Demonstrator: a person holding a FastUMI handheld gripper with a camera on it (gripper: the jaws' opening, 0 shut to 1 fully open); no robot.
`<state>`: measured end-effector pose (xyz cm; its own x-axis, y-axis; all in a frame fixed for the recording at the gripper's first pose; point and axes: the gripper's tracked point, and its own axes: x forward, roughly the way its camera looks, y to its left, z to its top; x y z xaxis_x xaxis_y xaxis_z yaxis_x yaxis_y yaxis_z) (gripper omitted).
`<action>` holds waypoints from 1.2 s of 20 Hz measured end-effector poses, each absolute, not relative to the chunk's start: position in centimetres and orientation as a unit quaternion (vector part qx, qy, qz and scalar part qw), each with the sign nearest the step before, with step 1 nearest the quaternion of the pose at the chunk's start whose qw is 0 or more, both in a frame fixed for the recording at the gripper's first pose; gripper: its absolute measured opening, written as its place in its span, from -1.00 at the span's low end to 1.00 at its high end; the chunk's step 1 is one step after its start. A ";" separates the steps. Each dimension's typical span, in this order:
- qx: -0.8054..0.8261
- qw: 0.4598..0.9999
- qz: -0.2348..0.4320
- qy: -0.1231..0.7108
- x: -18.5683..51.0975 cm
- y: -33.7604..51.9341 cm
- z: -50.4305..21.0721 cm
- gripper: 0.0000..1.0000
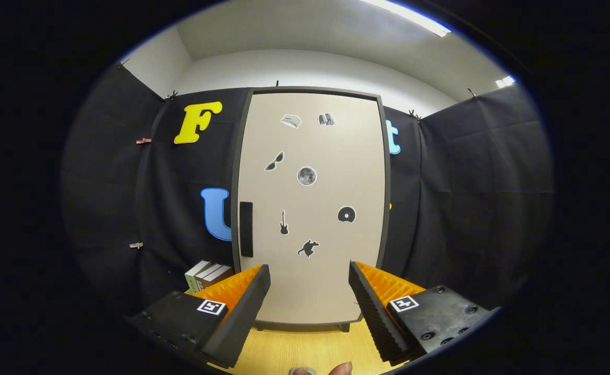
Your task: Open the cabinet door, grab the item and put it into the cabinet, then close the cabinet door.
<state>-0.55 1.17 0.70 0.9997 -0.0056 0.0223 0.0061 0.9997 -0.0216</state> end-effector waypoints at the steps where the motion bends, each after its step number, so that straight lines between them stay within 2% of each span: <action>1: -0.011 1.000 -0.002 -0.012 -0.5 1.3 0.8 0.95; 11: 0.003 1.000 0.011 -0.015 1.6 5.0 1.5 0.95; 24: 0.014 1.000 0.012 -0.012 12.0 11.0 1.1 0.95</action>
